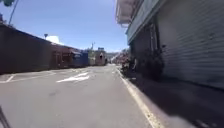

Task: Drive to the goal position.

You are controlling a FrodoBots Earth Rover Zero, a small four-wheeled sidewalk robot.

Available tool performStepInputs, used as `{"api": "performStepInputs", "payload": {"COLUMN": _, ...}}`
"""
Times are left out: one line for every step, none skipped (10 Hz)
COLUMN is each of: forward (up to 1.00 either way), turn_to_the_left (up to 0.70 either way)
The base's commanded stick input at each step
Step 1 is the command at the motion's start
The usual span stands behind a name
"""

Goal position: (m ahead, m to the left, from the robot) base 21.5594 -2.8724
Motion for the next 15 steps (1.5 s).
{"api": "performStepInputs", "payload": {"forward": 0.45, "turn_to_the_left": 0.0}}
{"api": "performStepInputs", "payload": {"forward": 0.45, "turn_to_the_left": 0.0}}
{"api": "performStepInputs", "payload": {"forward": 0.45, "turn_to_the_left": 0.0}}
{"api": "performStepInputs", "payload": {"forward": 0.45, "turn_to_the_left": 0.0}}
{"api": "performStepInputs", "payload": {"forward": 0.45, "turn_to_the_left": 0.0}}
{"api": "performStepInputs", "payload": {"forward": 0.45, "turn_to_the_left": 0.0}}
{"api": "performStepInputs", "payload": {"forward": 0.45, "turn_to_the_left": 0.0}}
{"api": "performStepInputs", "payload": {"forward": 0.45, "turn_to_the_left": 0.0}}
{"api": "performStepInputs", "payload": {"forward": 0.45, "turn_to_the_left": 0.0}}
{"api": "performStepInputs", "payload": {"forward": 0.45, "turn_to_the_left": 0.0}}
{"api": "performStepInputs", "payload": {"forward": 0.45, "turn_to_the_left": 0.0}}
{"api": "performStepInputs", "payload": {"forward": 0.45, "turn_to_the_left": 0.0}}
{"api": "performStepInputs", "payload": {"forward": 0.45, "turn_to_the_left": 0.0}}
{"api": "performStepInputs", "payload": {"forward": 0.45, "turn_to_the_left": 0.0}}
{"api": "performStepInputs", "payload": {"forward": 0.45, "turn_to_the_left": 0.0}}
